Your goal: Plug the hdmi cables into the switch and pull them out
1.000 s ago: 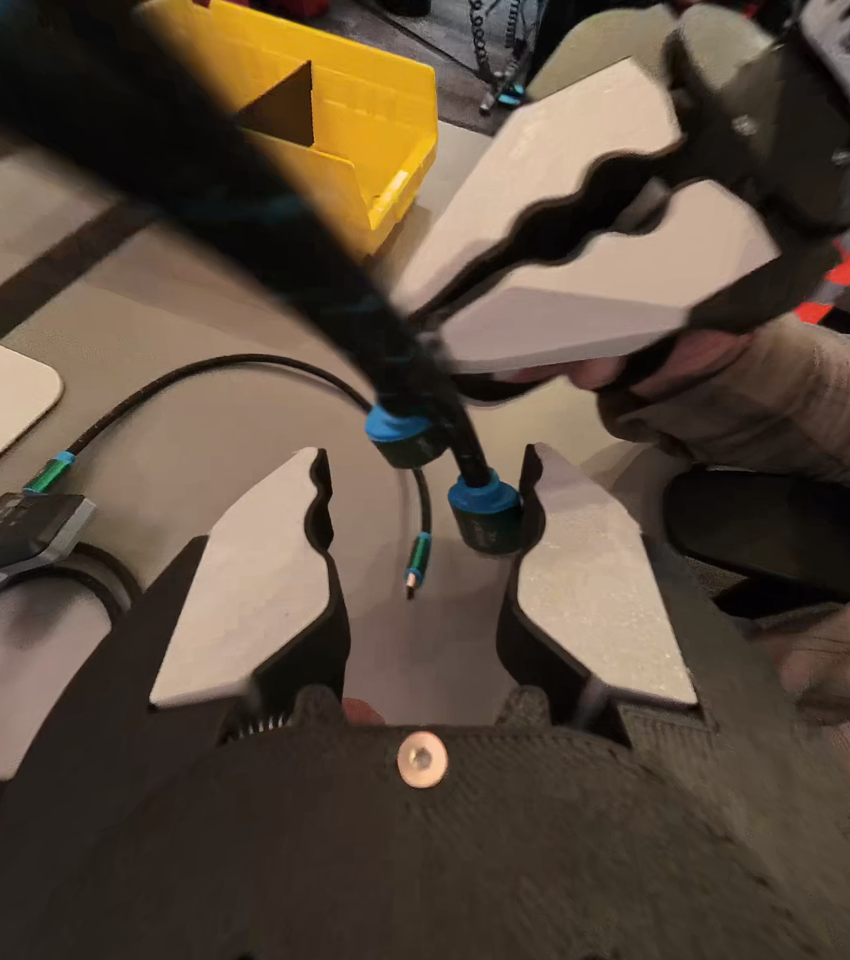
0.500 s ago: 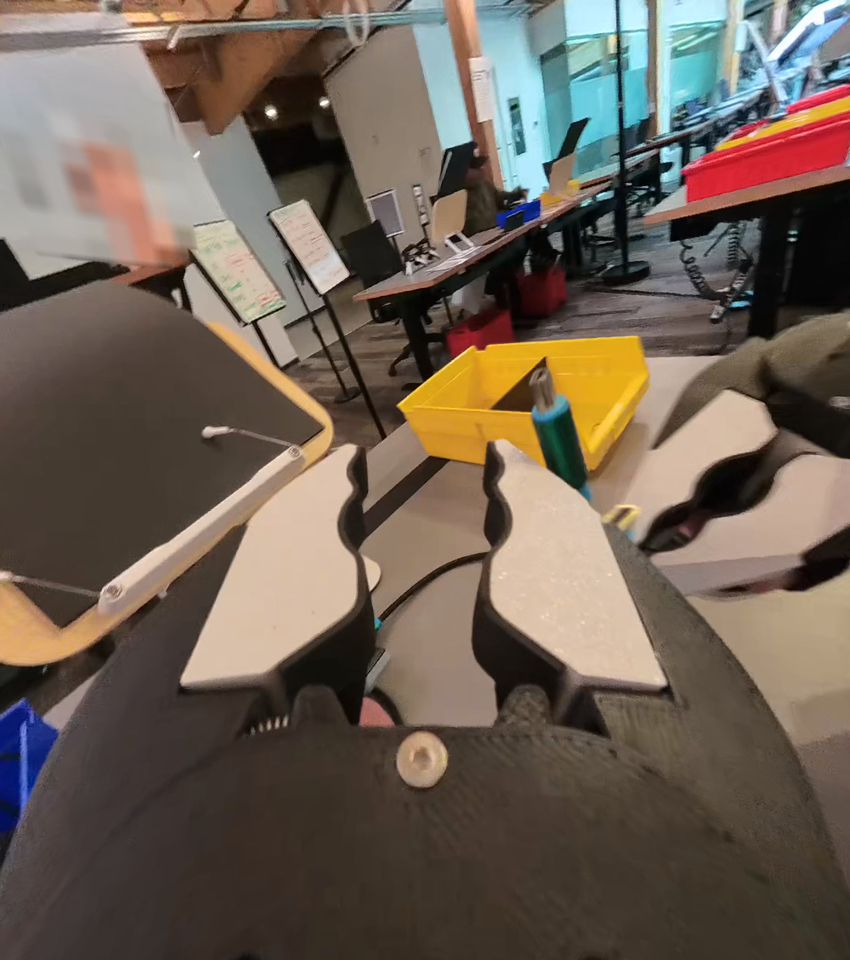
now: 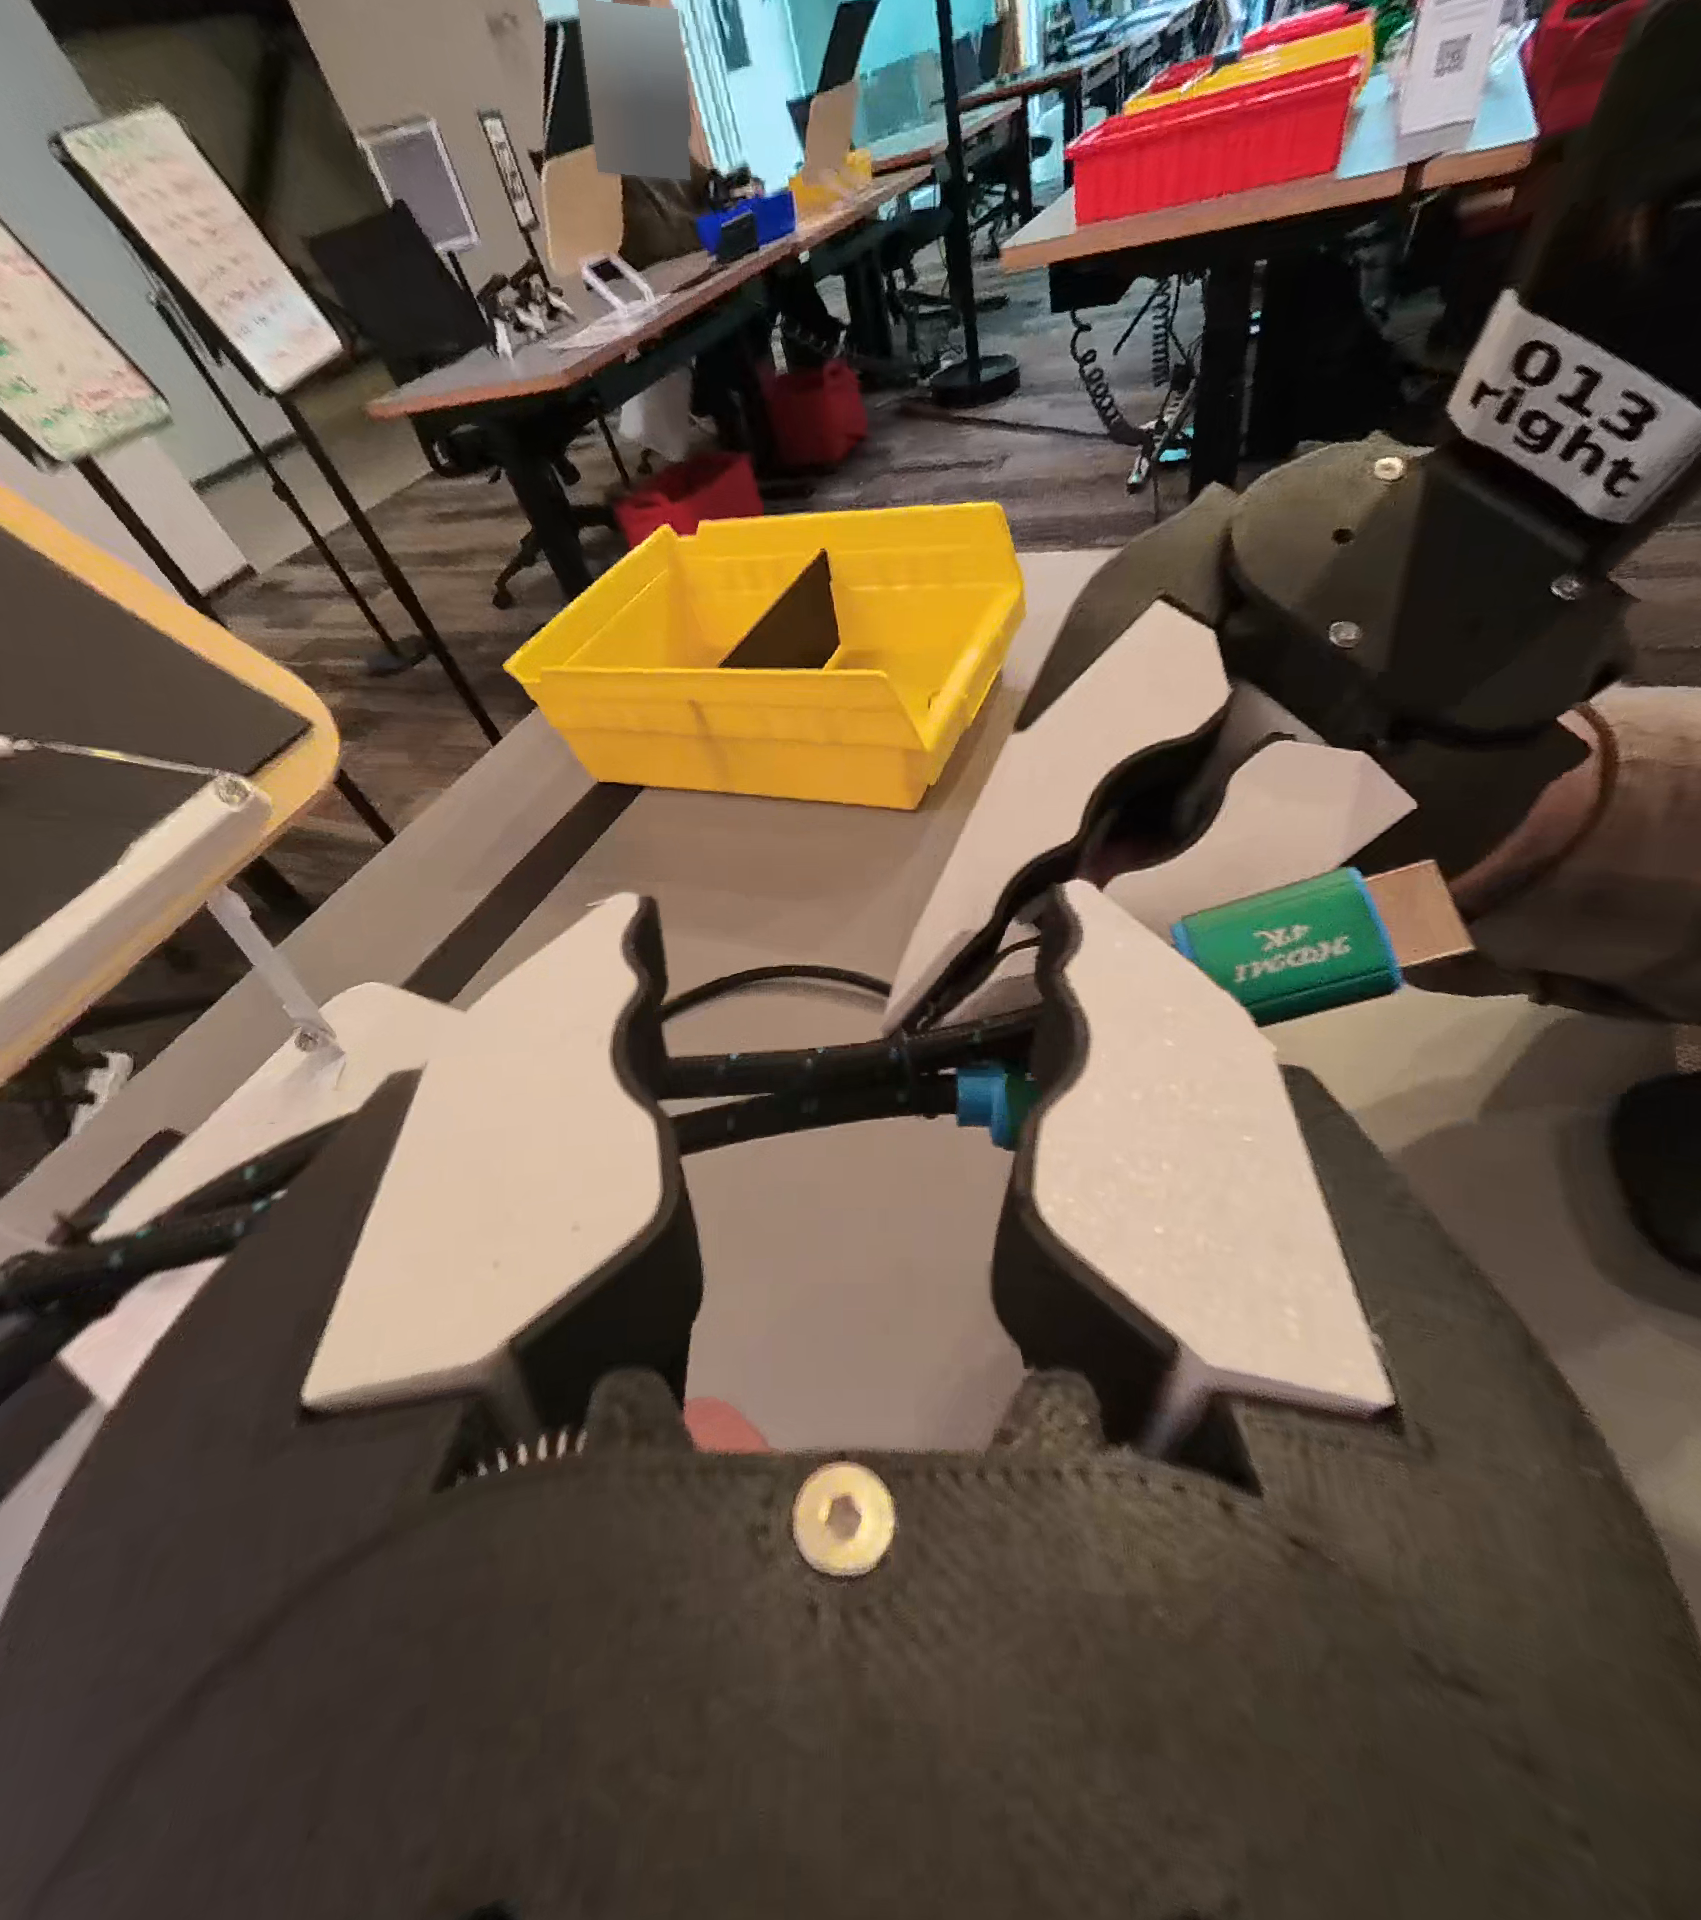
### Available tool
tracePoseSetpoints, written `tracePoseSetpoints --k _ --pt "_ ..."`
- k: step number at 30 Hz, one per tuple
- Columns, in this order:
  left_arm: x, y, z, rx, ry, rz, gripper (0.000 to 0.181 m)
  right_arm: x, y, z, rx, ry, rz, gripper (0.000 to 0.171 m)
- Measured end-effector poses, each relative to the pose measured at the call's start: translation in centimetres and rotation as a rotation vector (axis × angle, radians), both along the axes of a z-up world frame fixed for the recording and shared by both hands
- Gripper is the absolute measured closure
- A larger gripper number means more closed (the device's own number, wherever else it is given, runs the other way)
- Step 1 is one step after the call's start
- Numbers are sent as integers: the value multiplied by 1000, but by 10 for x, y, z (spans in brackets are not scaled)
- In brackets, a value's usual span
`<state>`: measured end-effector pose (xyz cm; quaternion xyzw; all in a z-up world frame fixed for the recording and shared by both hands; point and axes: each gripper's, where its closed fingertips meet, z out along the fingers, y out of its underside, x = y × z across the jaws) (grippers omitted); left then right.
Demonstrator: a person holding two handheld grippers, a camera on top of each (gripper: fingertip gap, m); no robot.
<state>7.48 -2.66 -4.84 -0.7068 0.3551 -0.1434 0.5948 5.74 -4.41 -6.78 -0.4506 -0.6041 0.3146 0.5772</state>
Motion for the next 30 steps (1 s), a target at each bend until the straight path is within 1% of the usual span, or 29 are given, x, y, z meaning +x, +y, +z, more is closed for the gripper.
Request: tracePoseSetpoints --k 3,5,7,9,12,14,17,19,21,23,25,29,30 --pt "-7 3 -5 -21 41 46 105 -2 3 -6 20 -4 -34 171" --pt "-10 1 -8 -47 52 55 105 -5 2 -9 31 -7 -46 171" --pt "-10 -3 -11 -64 62 58 108 -5 7 -10 60 -10 -89 171" --pt "-13 -5 -15 -78 73 69 104 -4 10 -7 79 5 -109 171" --pt "-10 -7 -21 -103 54 52 114 -4 13 -6 102 3 -136 171" --pt "-11 -7 -23 -110 44 59 113 -4 14 -7 101 10 -144 171" --pt "-13 -6 -20 -43 66 96 115 -3 18 -6 115 24 -193 171" --pt "-7 -11 -13 59 91 92 114 -4 17 -4 132 35 -202 171" --pt "-4 -14 -15 75 95 107 117 -3 18 -1 126 50 -204 171" --pt "-7 -11 -17 96 102 155 119 -2 21 -1 138 59 -224 171" --pt "-10 -11 -18 150 105 202 116 1 23 5 128 97 -243 171" --pt "2 -13 -23 192 51 219 118 2 19 17 156 145 -258 171" --pt "5 -11 -28 171 41 214 118 1 17 19 159 158 -253 171"
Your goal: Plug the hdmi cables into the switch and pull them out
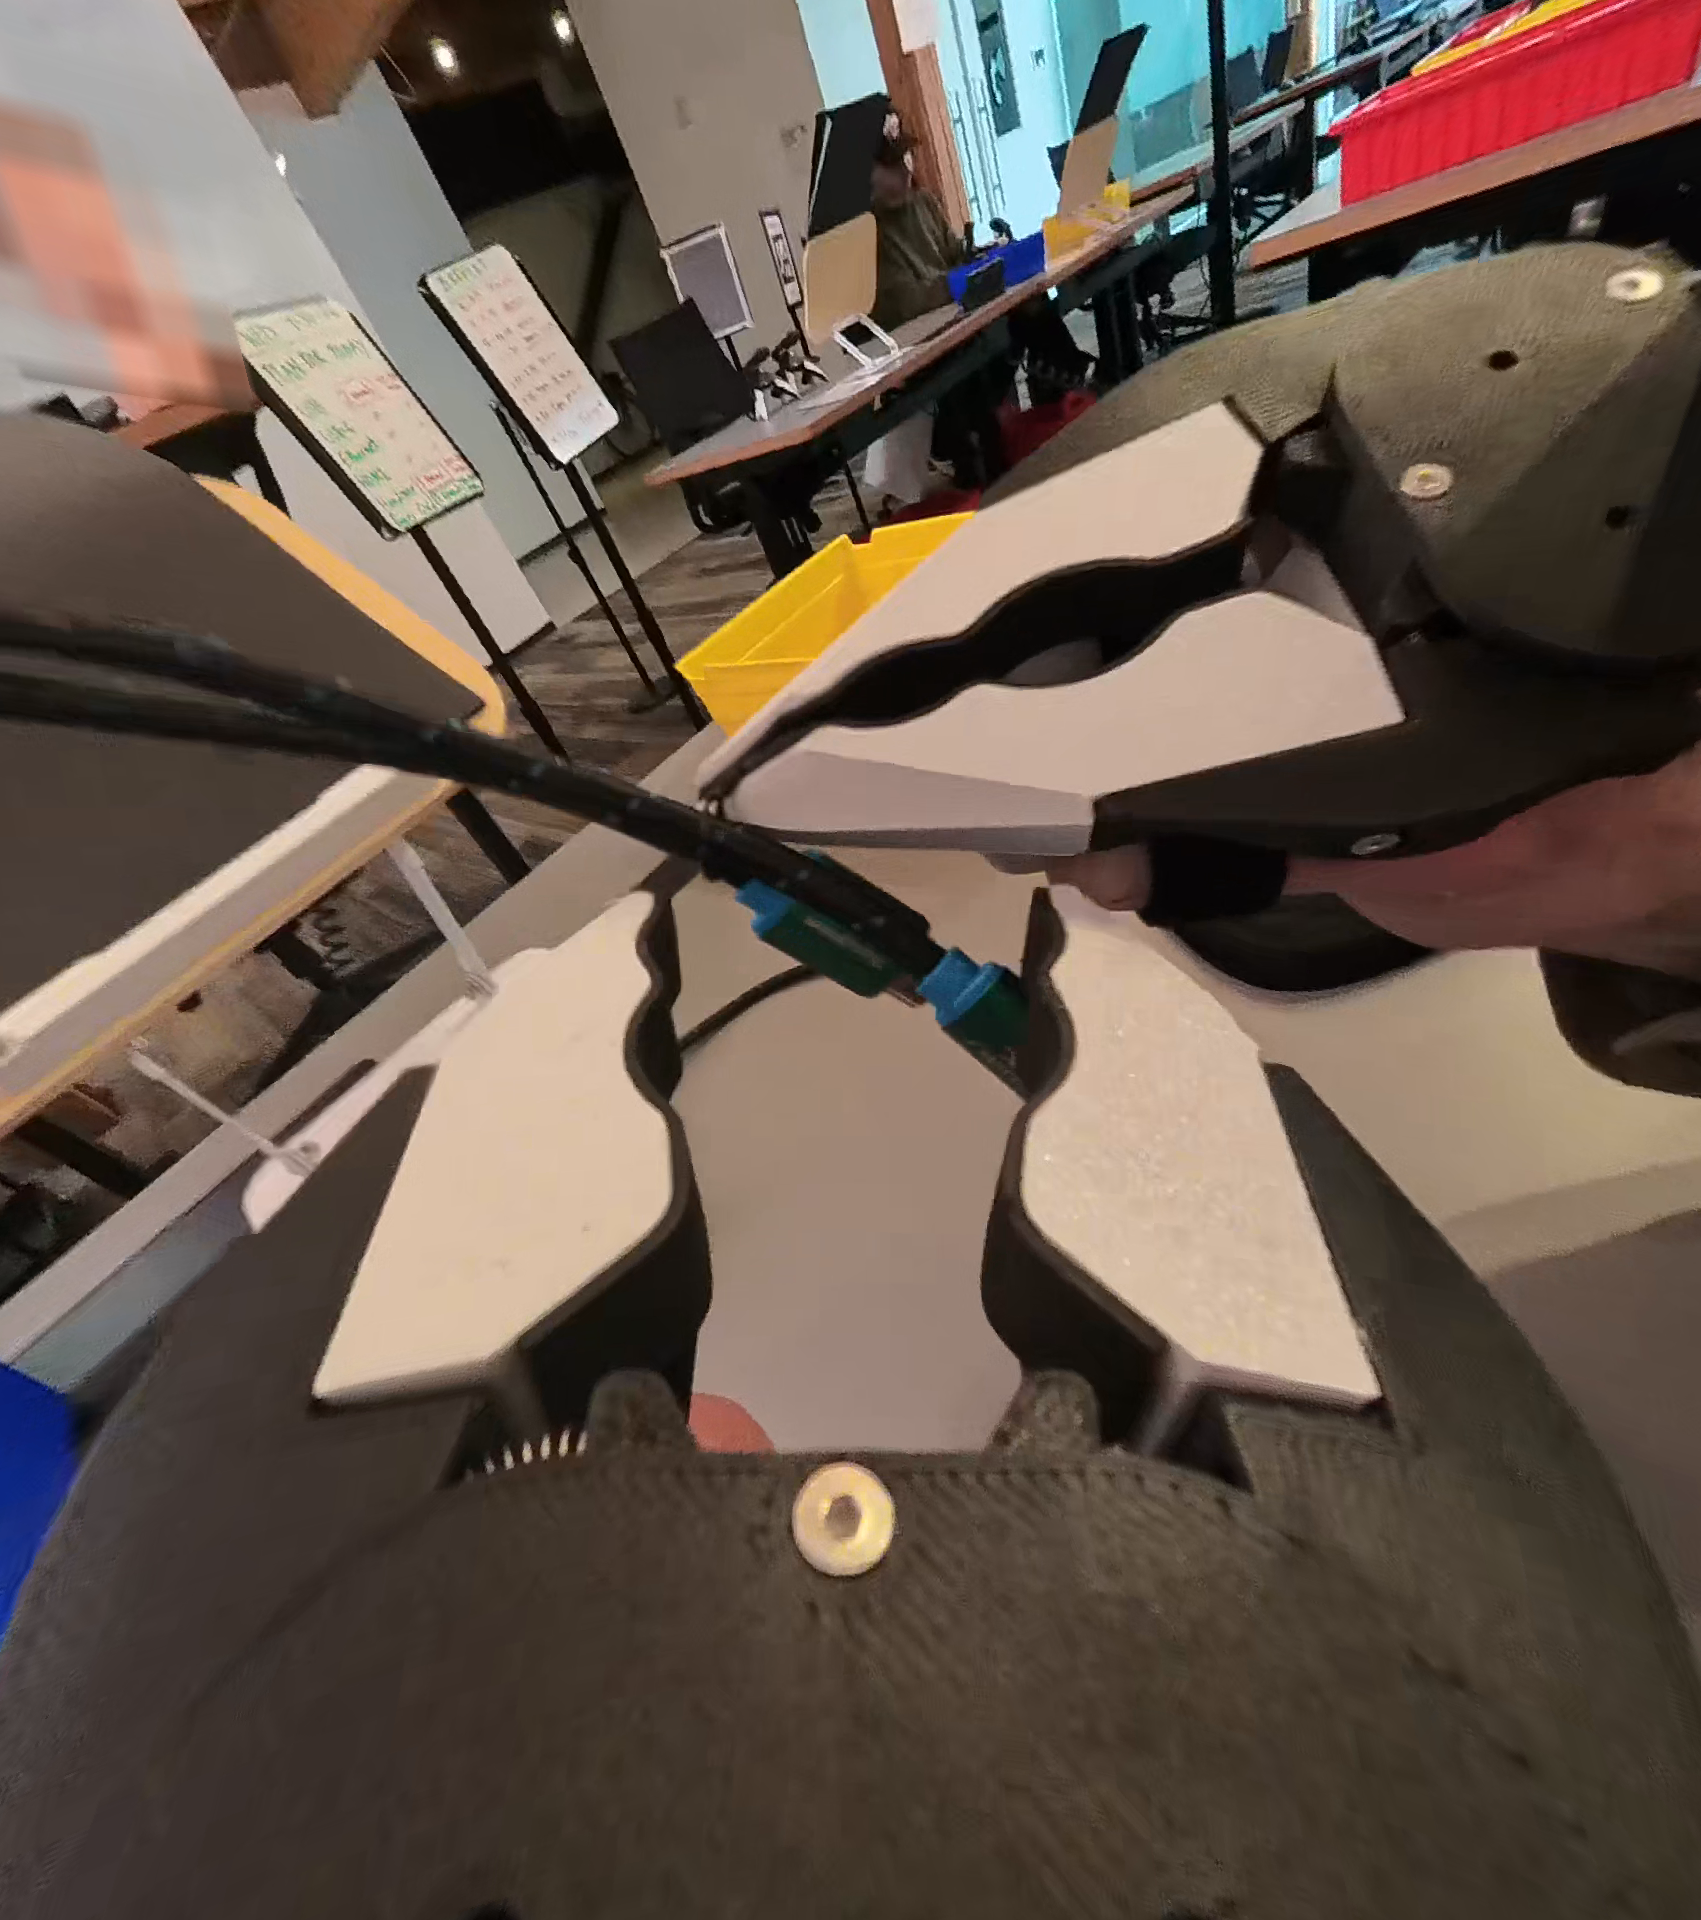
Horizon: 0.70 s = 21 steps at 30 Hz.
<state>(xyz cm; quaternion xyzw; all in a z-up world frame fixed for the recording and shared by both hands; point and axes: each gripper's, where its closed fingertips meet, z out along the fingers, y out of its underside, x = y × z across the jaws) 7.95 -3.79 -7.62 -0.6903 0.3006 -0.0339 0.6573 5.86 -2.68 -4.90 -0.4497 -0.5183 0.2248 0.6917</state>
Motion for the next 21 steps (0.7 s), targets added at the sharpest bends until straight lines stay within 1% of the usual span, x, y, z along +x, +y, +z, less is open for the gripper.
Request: tracePoseSetpoints --k 3,5,9,13,14,16,18,20,21 --pt "-6 10 -8 -30 -37 1 115 2 -9 8 -2 53 37 171" --pt "-9 15 -14 -50 -72 -21 118 2 -21 13 1 65 92 171" --pt "-28 34 -14 -43 -27 27 117 3 -36 13 -46 53 196 171" --pt "-67 51 24 77 -36 168 130 10 -45 1 -87 -1 283 171" --pt "-73 53 34 106 -47 180 133 10 -46 -3 -96 -18 288 171" --pt "-70 51 49 120 -83 130 132 9 -45 -11 -108 -53 295 171" --pt "-56 47 54 87 -124 63 128 8 -43 -13 -129 -58 301 171" --pt "-43 40 58 89 -139 19 124 5 -38 -21 -137 -107 288 171" --pt "-37 35 62 87 -177 -17 123 5 -35 -25 -139 -121 281 171"
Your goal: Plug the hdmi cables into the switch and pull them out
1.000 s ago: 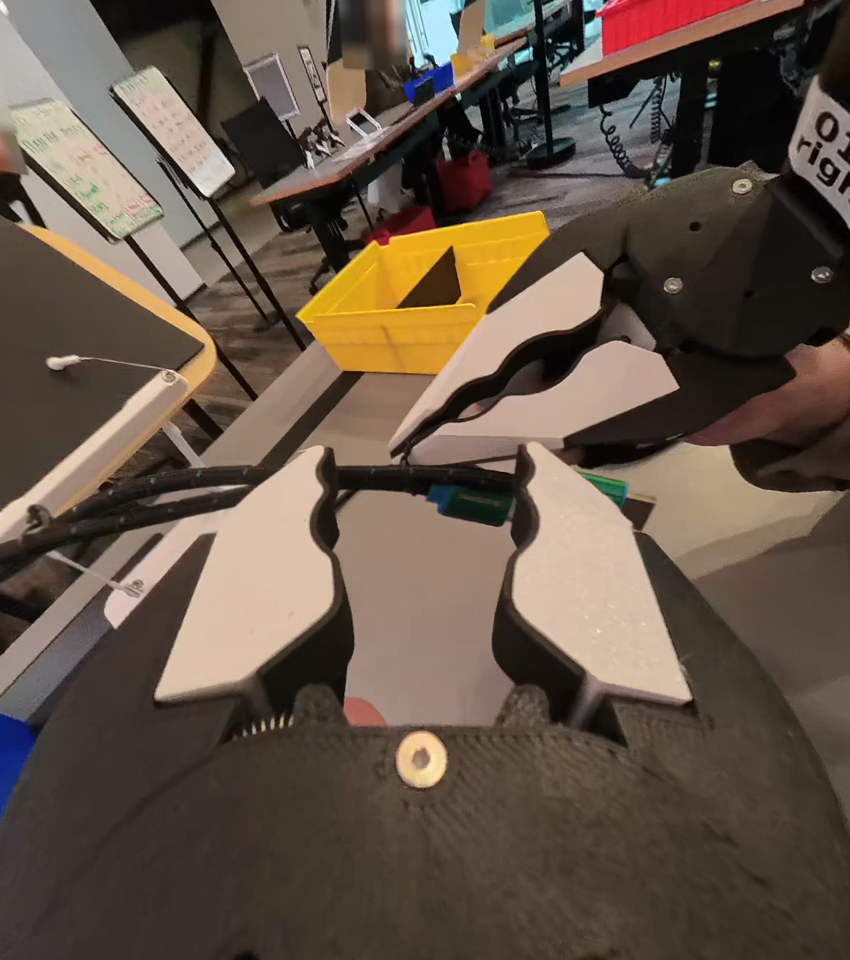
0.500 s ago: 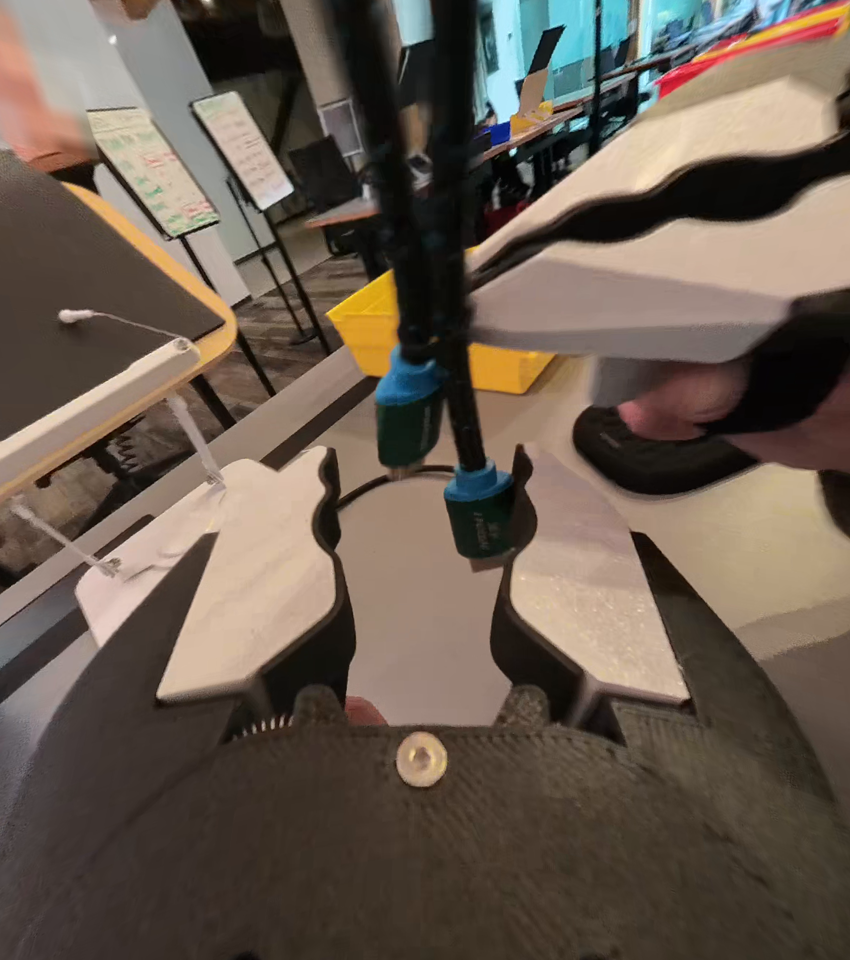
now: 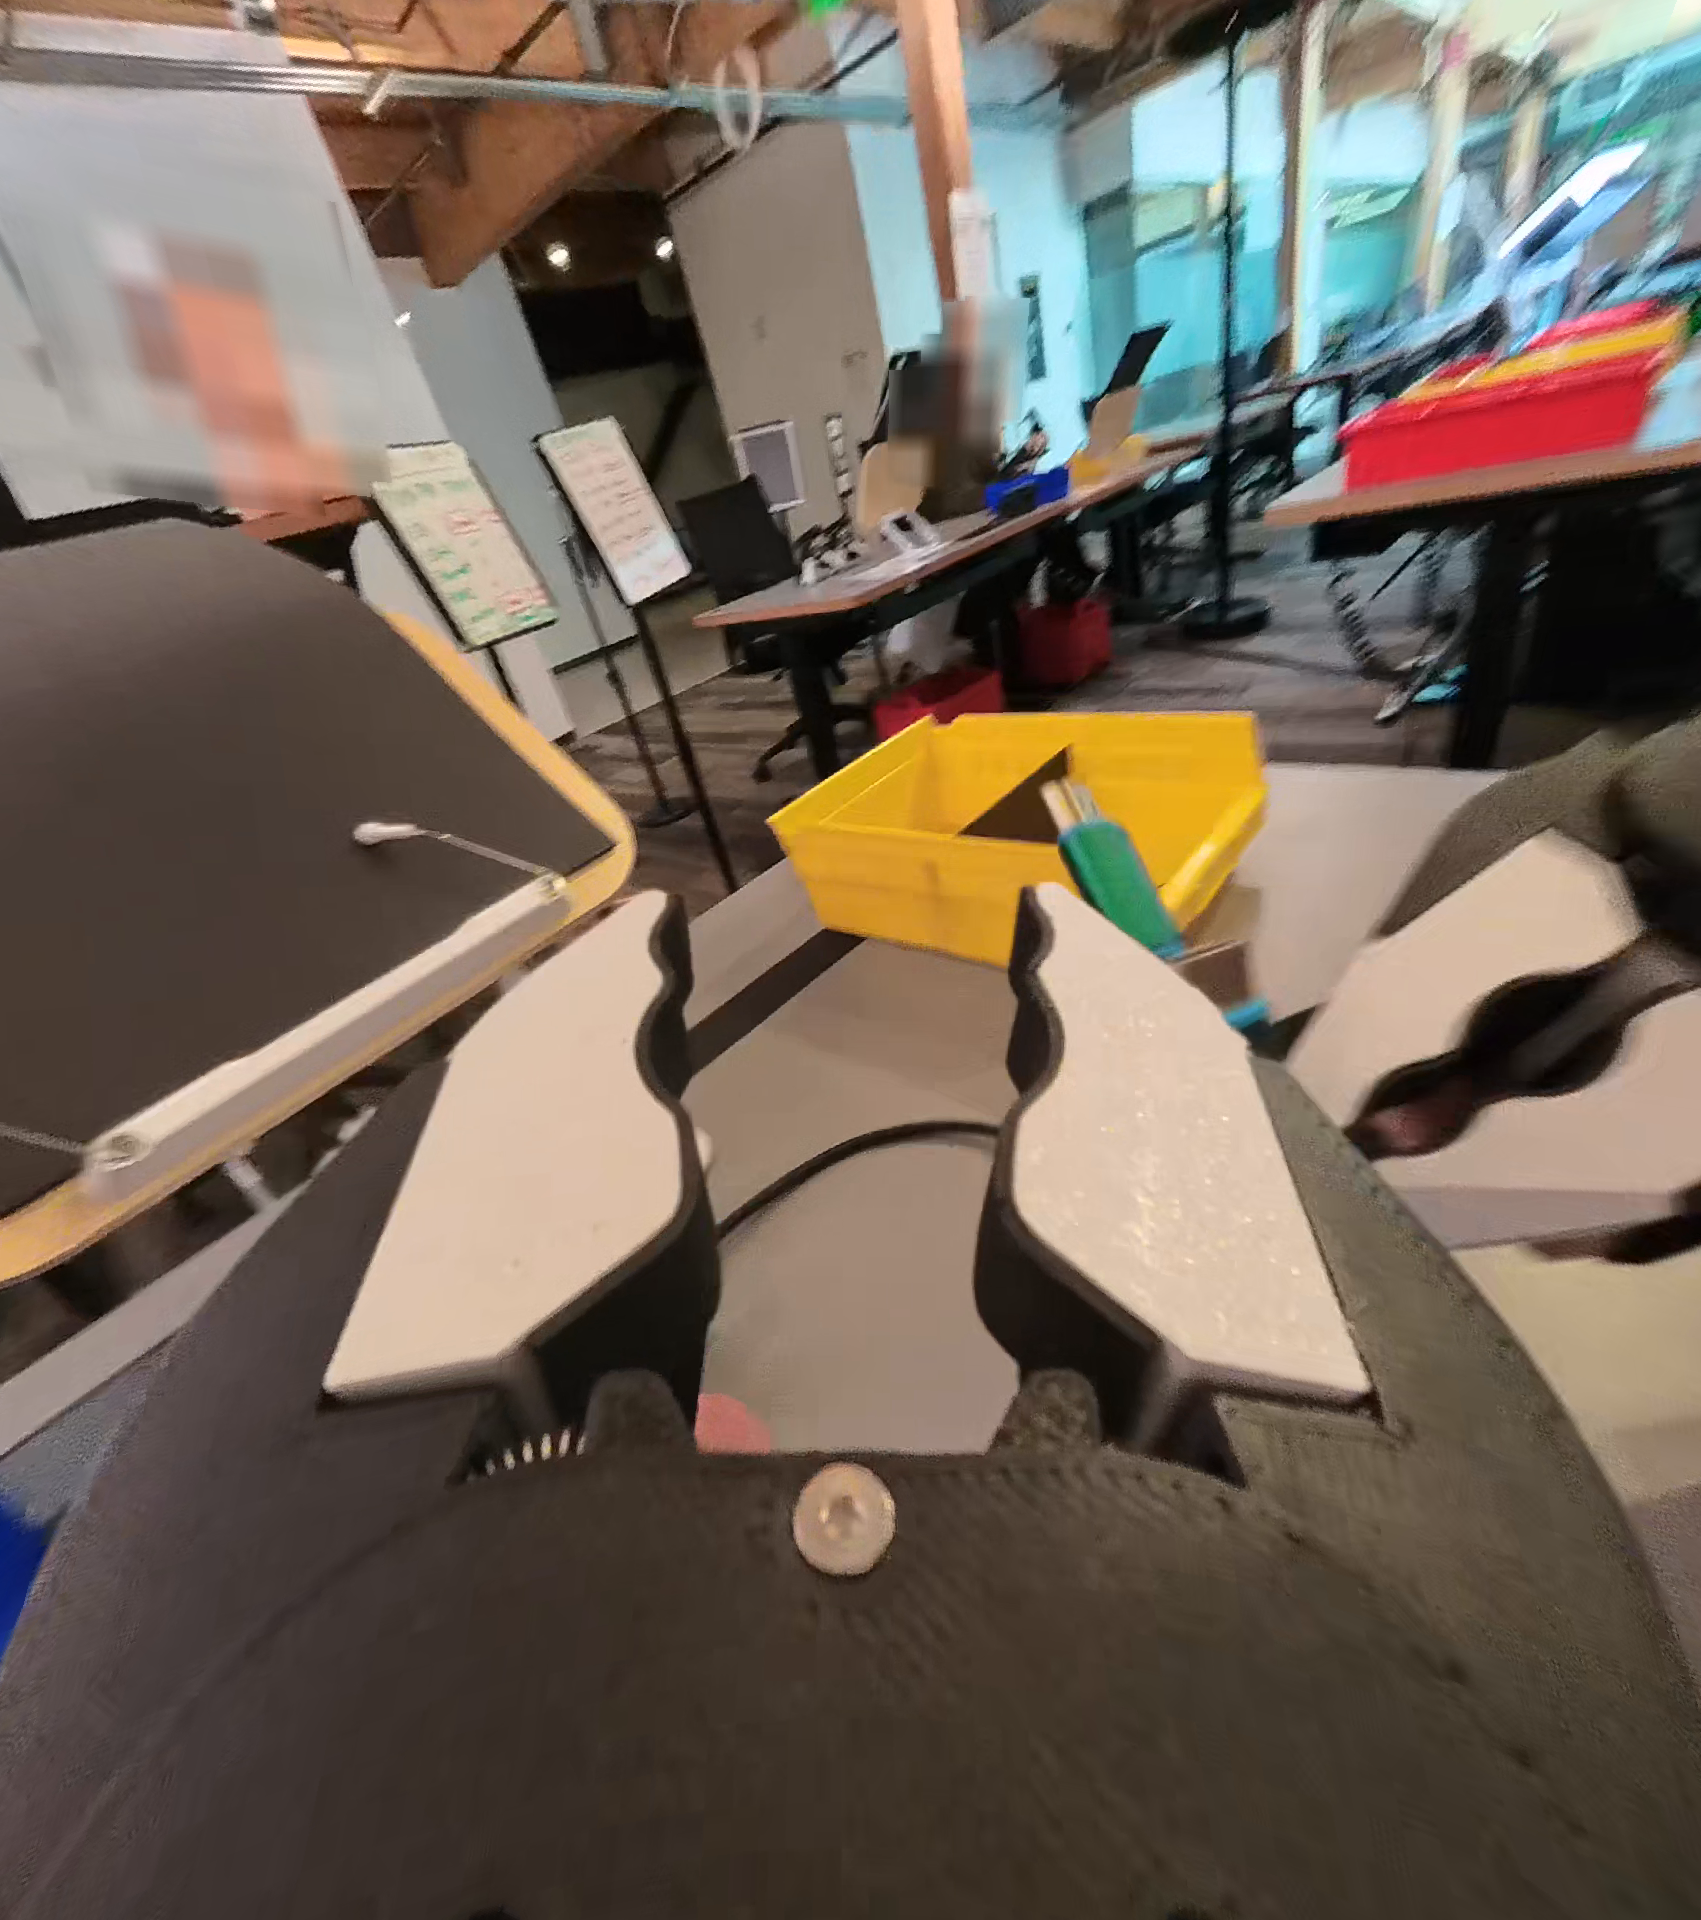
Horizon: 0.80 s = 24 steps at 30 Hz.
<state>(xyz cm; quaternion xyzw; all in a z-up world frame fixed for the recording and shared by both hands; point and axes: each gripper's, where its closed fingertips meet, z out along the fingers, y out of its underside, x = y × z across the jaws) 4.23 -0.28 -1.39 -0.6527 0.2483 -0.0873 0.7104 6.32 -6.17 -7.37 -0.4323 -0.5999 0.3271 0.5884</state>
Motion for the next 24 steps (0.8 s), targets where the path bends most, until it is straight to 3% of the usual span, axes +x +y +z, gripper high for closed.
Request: tracePoseSetpoints --k 2,5,8,11,14,18,20,24 --pt "14 -9 4 -13 -17 -71 118 -1 4 -6 8 -22 -12 171" --pt "37 -14 -16 -88 122 -123 107 -2 6 -3 32 -20 -23 171" --pt "34 -21 -10 -64 133 -107 110 0 8 0 32 -9 -34 171" --pt "11 -21 -13 -192 74 -123 112 5 10 3 28 12 -40 171" --pt "4 -28 -35 -491 -135 -342 105 6 4 5 56 16 -23 171" --pt "5 -32 -35 -676 -435 -661 107 5 -11 8 126 15 29 171" --pt "14 -33 -36 -725 -449 -772 107 5 -18 6 151 4 51 171" --pt "48 -59 -31 -781 -299 -1001 106 5 -24 -5 191 -43 74 171"
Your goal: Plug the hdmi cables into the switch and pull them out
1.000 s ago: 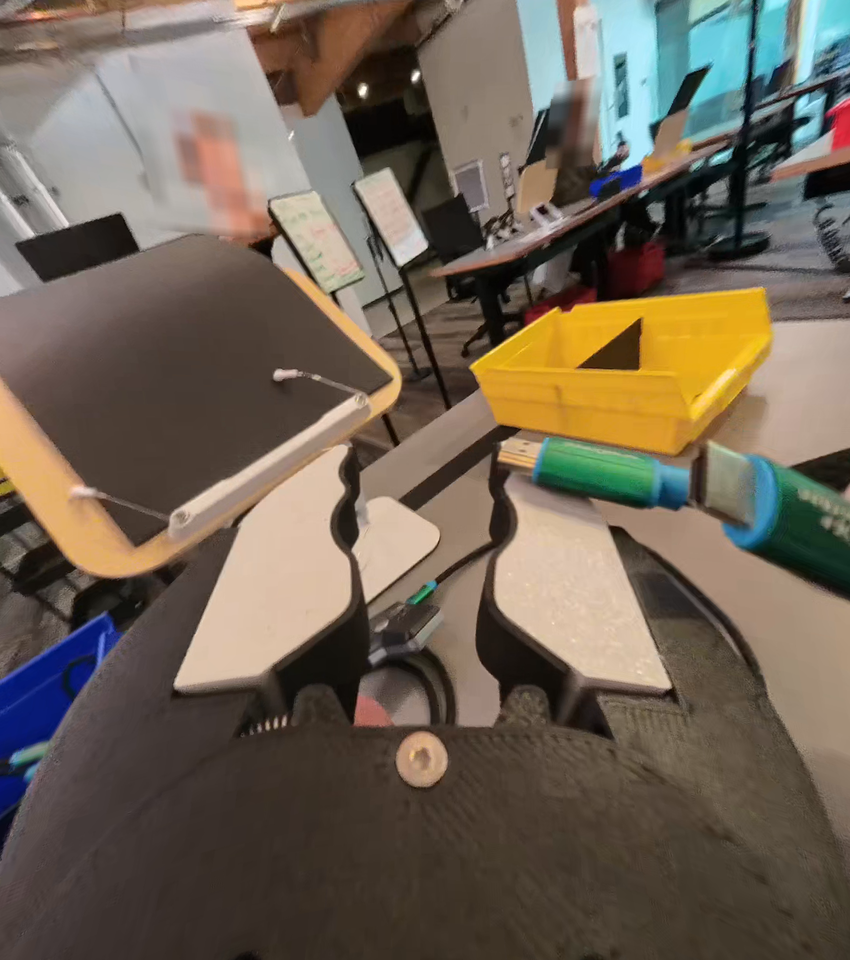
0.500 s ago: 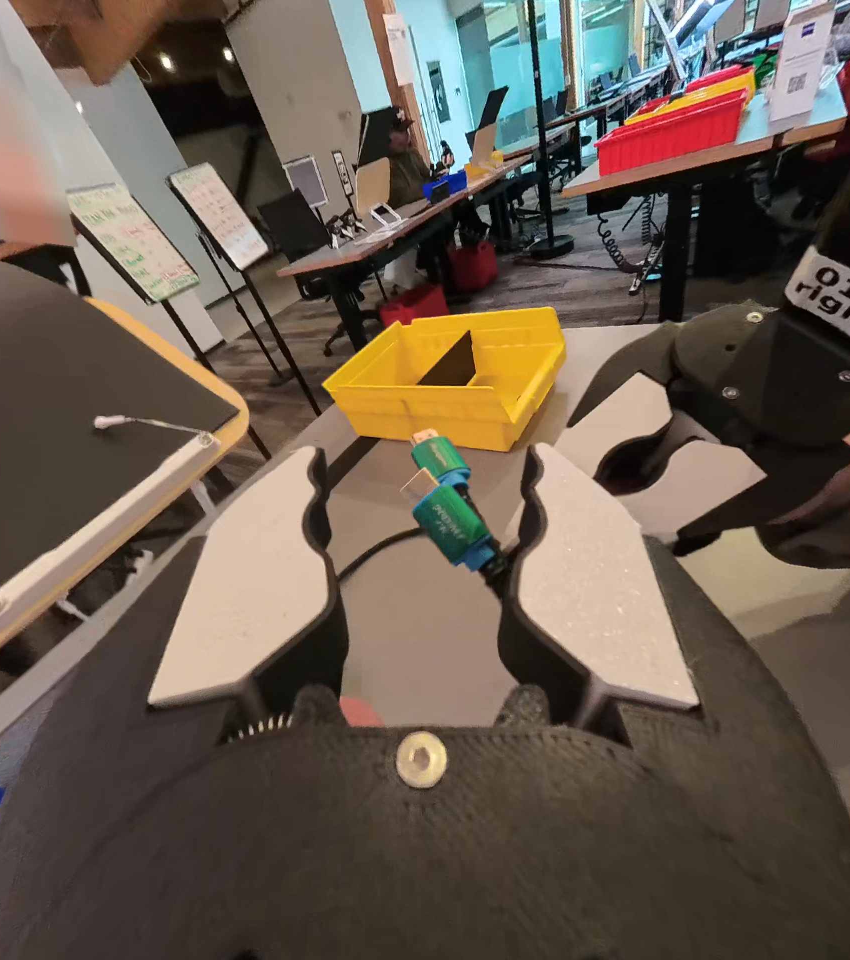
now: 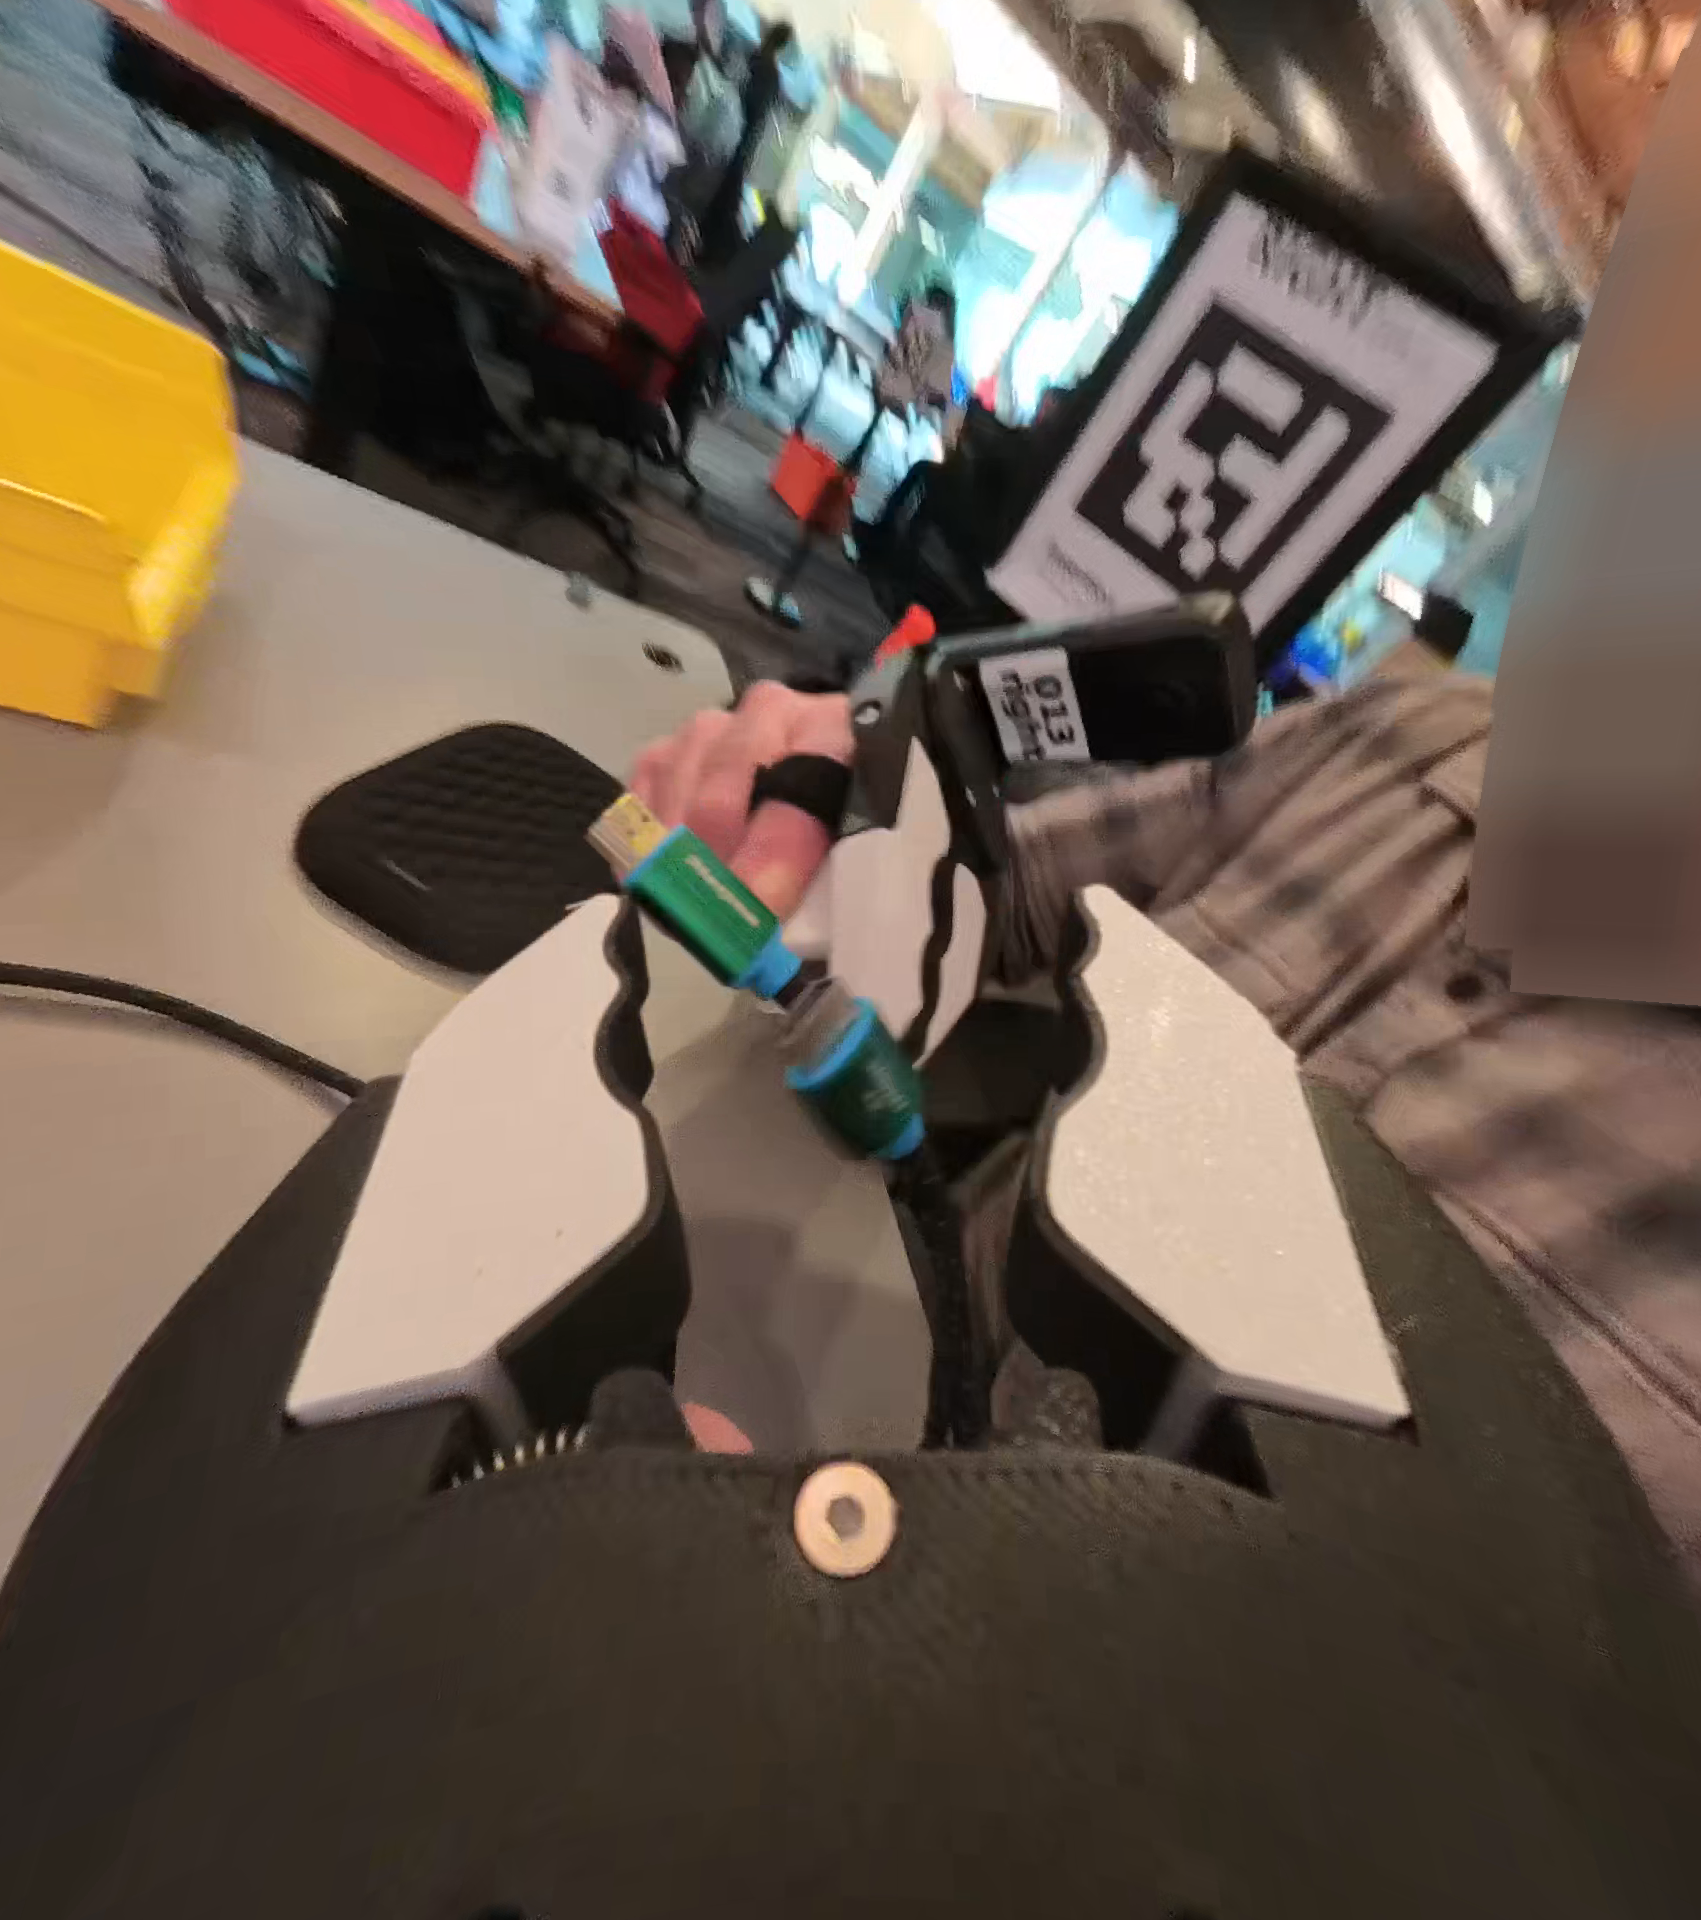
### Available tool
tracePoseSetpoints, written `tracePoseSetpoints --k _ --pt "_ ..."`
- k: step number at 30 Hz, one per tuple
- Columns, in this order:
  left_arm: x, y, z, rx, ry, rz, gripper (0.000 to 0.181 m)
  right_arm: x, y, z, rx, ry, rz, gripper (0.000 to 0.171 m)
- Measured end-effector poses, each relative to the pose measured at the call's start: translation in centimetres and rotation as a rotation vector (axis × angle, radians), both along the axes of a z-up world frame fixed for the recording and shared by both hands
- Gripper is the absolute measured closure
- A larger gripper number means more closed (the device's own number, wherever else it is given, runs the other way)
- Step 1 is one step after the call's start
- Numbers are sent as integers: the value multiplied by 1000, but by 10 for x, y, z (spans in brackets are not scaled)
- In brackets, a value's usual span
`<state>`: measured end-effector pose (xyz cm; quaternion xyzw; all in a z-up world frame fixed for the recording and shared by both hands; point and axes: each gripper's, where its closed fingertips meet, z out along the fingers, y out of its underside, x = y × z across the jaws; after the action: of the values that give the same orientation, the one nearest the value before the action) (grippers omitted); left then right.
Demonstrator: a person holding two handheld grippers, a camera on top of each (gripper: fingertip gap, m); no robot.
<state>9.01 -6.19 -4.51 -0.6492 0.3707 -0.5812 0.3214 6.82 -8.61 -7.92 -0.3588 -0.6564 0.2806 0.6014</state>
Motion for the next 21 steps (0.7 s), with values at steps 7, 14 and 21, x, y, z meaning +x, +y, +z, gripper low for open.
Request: tracePoseSetpoints --k 7,14,21 --pt "32 -32 -8 277 253 -86 116 6 9 -9 -1 -15 -12 171" --pt "41 -47 -19 692 463 -18 125 12 10 -6 1 -11 -12 171" --pt "40 -69 -57 1107 855 -122 150 15 0 -3 -143 8 64 171"
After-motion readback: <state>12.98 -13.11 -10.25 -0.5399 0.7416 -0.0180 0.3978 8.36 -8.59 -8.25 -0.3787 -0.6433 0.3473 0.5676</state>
